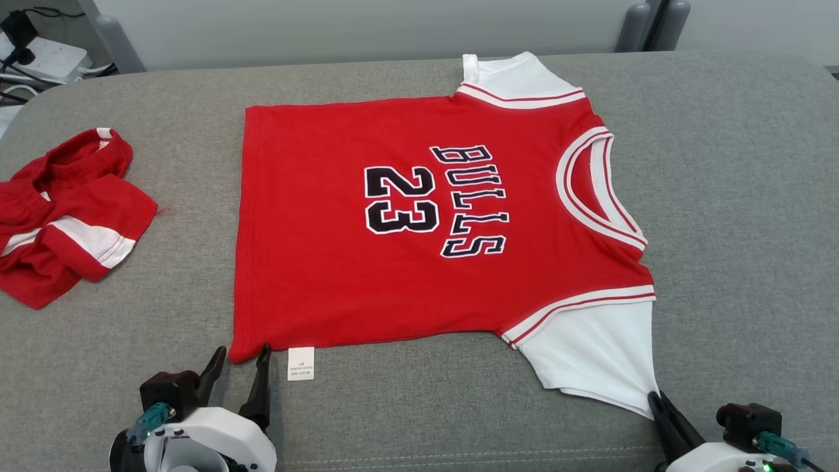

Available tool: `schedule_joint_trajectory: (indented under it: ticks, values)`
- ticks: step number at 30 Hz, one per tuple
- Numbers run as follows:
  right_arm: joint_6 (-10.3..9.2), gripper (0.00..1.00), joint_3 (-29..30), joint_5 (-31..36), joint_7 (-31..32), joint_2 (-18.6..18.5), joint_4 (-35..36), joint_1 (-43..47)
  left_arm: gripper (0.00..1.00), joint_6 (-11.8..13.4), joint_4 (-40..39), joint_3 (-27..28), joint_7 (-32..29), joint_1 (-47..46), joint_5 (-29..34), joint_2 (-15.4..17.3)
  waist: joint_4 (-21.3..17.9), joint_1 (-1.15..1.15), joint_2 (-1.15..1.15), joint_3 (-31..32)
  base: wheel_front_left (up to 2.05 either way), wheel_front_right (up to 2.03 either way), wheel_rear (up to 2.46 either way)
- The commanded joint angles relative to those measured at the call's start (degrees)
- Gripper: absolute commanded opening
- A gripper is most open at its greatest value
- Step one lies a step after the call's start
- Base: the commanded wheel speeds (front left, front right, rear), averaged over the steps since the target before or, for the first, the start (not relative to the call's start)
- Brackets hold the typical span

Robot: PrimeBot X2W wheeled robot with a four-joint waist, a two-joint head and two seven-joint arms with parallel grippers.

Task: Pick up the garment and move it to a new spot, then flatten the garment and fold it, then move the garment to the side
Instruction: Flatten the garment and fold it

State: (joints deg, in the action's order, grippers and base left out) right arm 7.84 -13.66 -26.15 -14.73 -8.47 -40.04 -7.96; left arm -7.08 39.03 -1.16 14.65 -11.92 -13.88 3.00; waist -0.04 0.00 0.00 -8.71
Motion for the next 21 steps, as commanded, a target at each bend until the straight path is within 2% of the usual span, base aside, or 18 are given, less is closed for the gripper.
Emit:
schedule_joint_trajectory:
  ticks: [1,6,8,10,15,19,21]
  values:
    - [-0.35,0.00,-0.65,0.41,-0.27,-2.06,-0.28,-0.10,1.00,-0.41,-0.51,2.14,0.35,-2.29,-0.69,0.99,-0.26,0.00,0.00,-0.22,0.00,0.00,0.00]
    - [-0.35,0.00,-0.71,0.69,-0.27,-1.95,0.05,-0.19,1.00,-0.41,1.87,2.77,0.35,-3.08,-2.42,0.93,-0.70,0.00,0.00,-0.44,0.00,0.00,0.00]
    - [-0.35,0.00,-0.75,0.69,-0.27,-1.88,0.18,-0.19,0.93,-0.41,2.60,2.50,0.35,-3.30,-3.09,0.92,-0.74,0.00,0.00,-0.43,0.00,0.00,0.00]
    - [-0.35,0.00,-0.77,0.71,-0.27,-1.88,0.25,-0.17,0.92,-0.41,2.83,2.54,0.35,-3.39,-3.89,0.87,-0.75,0.00,0.00,-0.40,0.00,0.00,0.00]
    - [-0.35,0.00,-1.07,0.78,-0.27,-2.04,0.53,-0.06,0.76,-0.41,3.51,1.75,0.35,-3.43,-6.96,0.83,-0.72,0.00,0.00,-0.17,0.00,0.00,0.00]
    - [-0.35,0.00,-1.29,0.79,-0.27,-2.25,0.71,-0.30,0.81,-0.41,4.53,0.30,0.35,-3.48,-9.39,1.13,-0.80,0.00,0.00,-0.10,0.00,0.00,0.00]
    - [-0.35,0.00,-1.38,0.74,-0.27,-2.25,0.79,-0.41,0.88,-0.41,4.87,-0.47,0.35,-3.70,-10.32,1.55,-0.85,0.00,0.00,-0.16,0.00,0.00,0.00]
